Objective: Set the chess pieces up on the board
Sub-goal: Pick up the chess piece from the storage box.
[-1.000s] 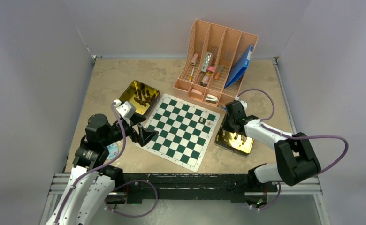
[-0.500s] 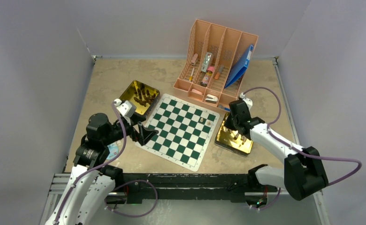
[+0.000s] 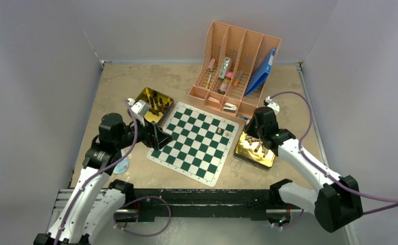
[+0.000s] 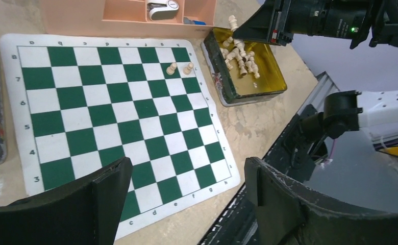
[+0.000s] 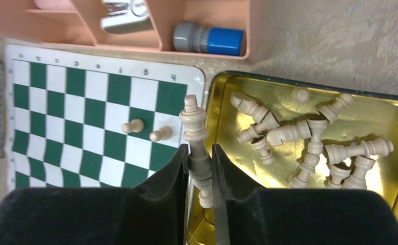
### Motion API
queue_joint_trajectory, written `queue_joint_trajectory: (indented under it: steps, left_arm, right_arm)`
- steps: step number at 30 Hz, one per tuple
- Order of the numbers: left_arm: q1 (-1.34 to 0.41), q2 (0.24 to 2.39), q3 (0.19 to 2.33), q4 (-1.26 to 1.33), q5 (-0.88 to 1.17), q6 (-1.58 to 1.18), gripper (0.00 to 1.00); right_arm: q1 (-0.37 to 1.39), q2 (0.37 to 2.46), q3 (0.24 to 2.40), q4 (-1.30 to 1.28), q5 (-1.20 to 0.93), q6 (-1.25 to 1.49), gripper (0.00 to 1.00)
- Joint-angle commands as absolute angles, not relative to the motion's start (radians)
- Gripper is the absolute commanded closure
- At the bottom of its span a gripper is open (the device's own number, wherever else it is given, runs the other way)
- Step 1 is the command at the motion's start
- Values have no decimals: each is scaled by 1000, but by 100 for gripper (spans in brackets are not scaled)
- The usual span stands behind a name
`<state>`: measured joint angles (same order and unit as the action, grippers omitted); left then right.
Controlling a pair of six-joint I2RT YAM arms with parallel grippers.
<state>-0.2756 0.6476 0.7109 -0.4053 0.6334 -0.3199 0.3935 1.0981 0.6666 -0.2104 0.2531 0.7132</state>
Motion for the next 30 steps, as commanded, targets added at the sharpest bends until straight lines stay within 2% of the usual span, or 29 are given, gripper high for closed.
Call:
queue_joint_trajectory:
  steps: [1, 5, 11, 17, 25, 30]
  left_arm:
    - [-276, 700, 798, -403, 700, -439, 20]
    - [-276, 725, 828, -382, 707, -492, 23]
    - [-276, 818, 901, -361, 767, -552, 27]
    - [-276, 903, 914, -257, 865, -616, 34]
    - [-276, 1017, 1022, -297, 868, -541, 34]
    - [-276, 1063, 1009, -133, 1041, -597, 32]
  right_arm:
    - [407, 1049, 742, -215, 282, 686, 89]
    - [431, 1019, 786, -213, 252, 653, 89]
    - [496, 945, 797, -70, 12, 553, 87]
    - [553, 977, 779, 84, -164, 505, 86]
    - [670, 1008, 748, 299, -239, 530, 86]
    - [717, 1034, 740, 408, -349, 519, 86]
